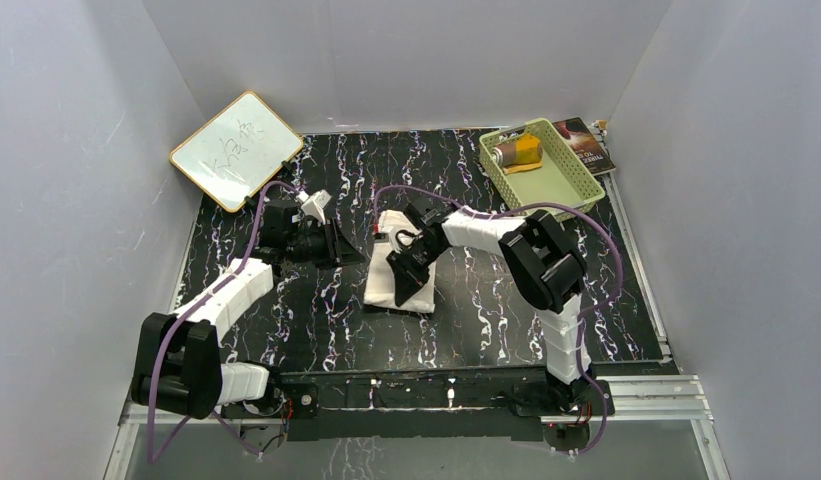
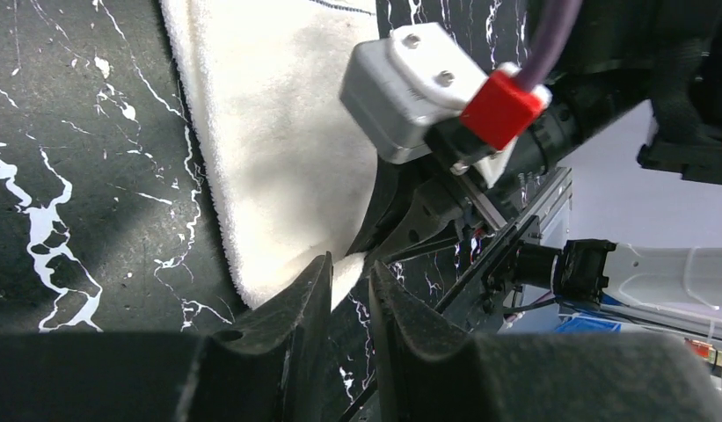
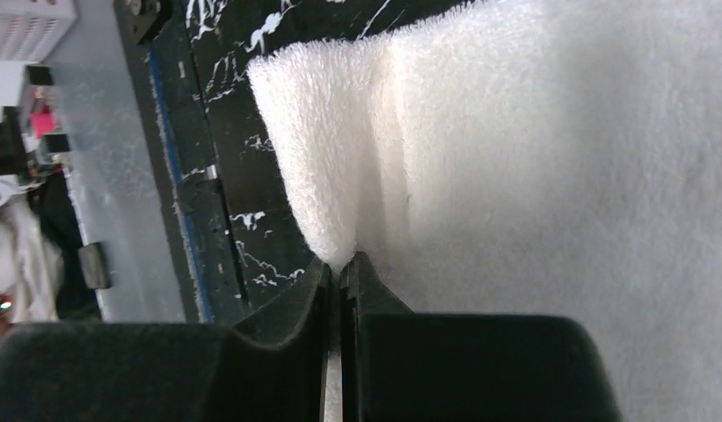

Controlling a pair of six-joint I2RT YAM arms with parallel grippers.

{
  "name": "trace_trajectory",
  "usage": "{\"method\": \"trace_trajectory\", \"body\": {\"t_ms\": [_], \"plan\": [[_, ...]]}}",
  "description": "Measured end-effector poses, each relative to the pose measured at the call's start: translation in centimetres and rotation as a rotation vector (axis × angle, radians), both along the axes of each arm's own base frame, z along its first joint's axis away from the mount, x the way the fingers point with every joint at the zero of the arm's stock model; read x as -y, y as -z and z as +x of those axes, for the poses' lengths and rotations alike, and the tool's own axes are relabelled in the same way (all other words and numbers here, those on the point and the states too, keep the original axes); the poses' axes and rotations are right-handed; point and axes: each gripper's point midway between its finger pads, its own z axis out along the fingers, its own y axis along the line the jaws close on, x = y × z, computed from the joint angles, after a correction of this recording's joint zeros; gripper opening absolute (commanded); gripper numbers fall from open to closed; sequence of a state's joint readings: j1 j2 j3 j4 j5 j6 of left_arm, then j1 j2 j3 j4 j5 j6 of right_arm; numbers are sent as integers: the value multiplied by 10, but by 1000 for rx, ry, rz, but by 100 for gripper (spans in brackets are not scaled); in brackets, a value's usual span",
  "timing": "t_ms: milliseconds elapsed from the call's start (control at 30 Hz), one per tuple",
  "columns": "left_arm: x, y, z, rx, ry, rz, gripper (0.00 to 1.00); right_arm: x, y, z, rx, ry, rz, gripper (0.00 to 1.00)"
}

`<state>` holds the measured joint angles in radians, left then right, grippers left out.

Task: Roll the towels
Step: Roll the towel at the center of the board.

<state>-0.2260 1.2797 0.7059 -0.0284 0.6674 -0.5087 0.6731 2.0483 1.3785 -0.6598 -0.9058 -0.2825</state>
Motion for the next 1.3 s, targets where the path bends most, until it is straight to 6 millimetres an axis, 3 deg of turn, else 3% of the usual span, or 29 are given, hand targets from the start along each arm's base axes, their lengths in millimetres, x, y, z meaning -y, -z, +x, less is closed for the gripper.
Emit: {"method": "trace_trajectory", "body": {"t_ms": [133,333,567,767,1033,1300], "plan": [[1,-2,-2,-3,11,-10,11,2,3,-11,-88,-25,10,0],[6,-5,-7,0,38,-44,0,-2,1,-4,-136,-34,49,0],[11,0,-15,-19,54,-67,0,0,1,15,-142,3,64,0],[25,6,-25,-22,88,-84,0,1,19,24,-220,64,39,0],[47,34,-37,-82,124,-85,0,1,21,28,-344,119,69,0],[47,74,-31,-155,88,-34,0,1,21,30,-372,139,71,0]]}}
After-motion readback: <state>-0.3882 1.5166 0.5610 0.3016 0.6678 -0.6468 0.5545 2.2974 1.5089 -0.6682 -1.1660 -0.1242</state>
